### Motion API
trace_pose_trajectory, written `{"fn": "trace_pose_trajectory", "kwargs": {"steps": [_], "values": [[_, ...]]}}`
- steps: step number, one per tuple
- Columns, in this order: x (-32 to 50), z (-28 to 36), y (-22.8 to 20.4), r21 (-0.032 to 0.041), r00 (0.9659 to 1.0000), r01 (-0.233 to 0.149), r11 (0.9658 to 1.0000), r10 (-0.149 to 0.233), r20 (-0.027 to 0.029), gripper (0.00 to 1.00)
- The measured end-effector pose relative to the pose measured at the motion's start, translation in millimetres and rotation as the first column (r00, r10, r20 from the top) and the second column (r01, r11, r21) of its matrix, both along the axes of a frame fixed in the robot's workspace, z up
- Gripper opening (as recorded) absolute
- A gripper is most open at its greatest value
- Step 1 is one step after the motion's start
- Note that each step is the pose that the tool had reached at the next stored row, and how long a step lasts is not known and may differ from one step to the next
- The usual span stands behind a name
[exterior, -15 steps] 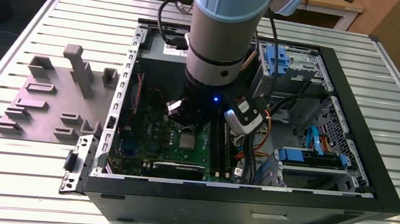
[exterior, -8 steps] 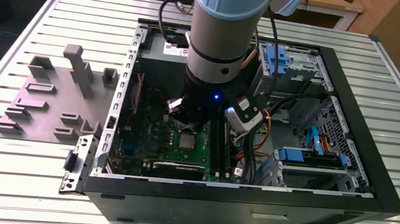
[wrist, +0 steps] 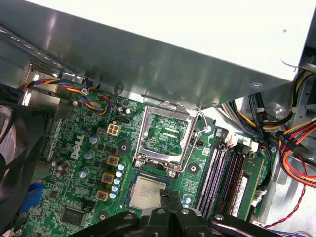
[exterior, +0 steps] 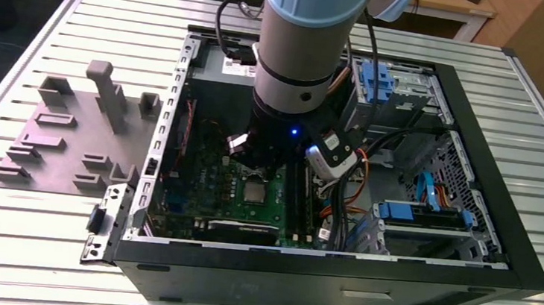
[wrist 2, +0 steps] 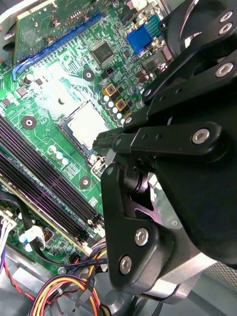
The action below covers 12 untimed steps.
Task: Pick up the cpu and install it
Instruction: 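Close the cpu cover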
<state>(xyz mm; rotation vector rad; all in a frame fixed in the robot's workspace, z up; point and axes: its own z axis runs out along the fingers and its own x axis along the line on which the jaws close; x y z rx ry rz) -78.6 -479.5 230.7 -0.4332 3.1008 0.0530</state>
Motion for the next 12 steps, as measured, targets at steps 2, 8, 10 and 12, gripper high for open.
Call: {"fn": "trace_pose_trajectory", "kwargs": {"steps": [2,8,10,12], "values": [[0.0,0.0,0.0,0.0,1.0,0.0,1.0,0.0,-0.0001,0.11],[-0.1,0.0,0.1,0.0,0.9976,-0.069,0.9976,0.069,0.0,0.11],[0.0,0.1,0.0,-0.0001,0.9944,-0.105,0.9944,0.105,-0.0001,0.11],[-0.1,0.0,0.0,0.0,0.99,-0.141,0.99,0.141,0.0,0.11]]}}
